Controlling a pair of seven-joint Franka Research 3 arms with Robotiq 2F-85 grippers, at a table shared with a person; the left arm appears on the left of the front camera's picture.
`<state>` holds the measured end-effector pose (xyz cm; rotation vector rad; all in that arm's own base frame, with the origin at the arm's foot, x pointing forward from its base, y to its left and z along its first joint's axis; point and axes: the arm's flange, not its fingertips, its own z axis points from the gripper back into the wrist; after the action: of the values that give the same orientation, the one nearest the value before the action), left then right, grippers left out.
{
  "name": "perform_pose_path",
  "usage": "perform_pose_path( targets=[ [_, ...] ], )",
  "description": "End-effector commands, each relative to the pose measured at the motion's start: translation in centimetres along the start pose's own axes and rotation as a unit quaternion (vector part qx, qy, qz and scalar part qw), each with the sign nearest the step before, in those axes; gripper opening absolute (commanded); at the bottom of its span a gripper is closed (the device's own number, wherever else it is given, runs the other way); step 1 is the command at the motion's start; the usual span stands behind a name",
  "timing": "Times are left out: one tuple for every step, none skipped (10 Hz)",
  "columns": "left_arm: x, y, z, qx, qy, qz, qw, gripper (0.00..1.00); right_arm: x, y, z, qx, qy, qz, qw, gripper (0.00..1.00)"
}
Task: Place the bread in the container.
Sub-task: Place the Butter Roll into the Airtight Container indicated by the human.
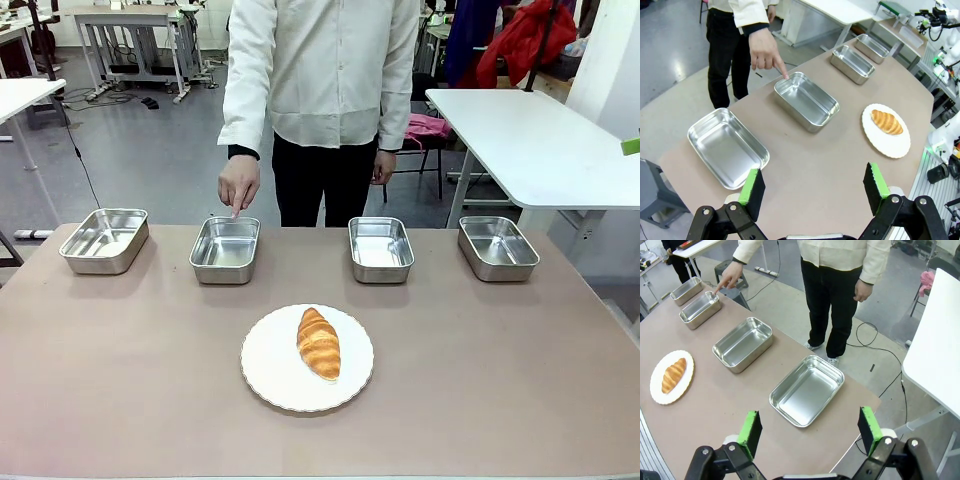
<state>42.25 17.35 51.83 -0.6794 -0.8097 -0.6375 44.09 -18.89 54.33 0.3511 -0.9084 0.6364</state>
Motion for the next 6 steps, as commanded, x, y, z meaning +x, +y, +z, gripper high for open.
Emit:
perform_pose_path(
  targets=[
    [-0.16, 0.00, 0.19, -0.005, -0.004, -0.006, 1.000, 1.00, 0.08, 0.03, -0.05, 0.002, -0.003, 0.001, 1.000, 1.00],
    [-0.16, 0.00, 0.19, -0.005, -0.004, -0.006, 1.000, 1.00, 0.08, 0.03, -0.05, 0.002, -0.003, 0.001, 1.000, 1.00],
    [-0.16, 0.00, 0.19, -0.005, -0.004, -0.006, 1.000, 1.00, 0.08, 0.03, -0.05, 0.002, -0.003, 0.001, 1.000, 1.00],
    [-0.16, 0.00, 0.19, -0.005, -0.004, -0.006, 1.000, 1.00, 0.08, 0.03, -0.05, 0.002, -0.003, 0.001, 1.000, 1.00],
    [-0.16, 0.00, 0.19, -0.005, -0.004, -0.006, 1.000, 1.00, 0.08, 0.03, -0.05, 0.002, -0.003, 0.001, 1.000, 1.00],
    [-0.16, 0.00, 0.19, -0.005, -0.004, -0.006, 1.000, 1.00, 0.08, 0.03, -0.05, 0.002, -0.003, 0.001, 1.000, 1.00]
  ],
)
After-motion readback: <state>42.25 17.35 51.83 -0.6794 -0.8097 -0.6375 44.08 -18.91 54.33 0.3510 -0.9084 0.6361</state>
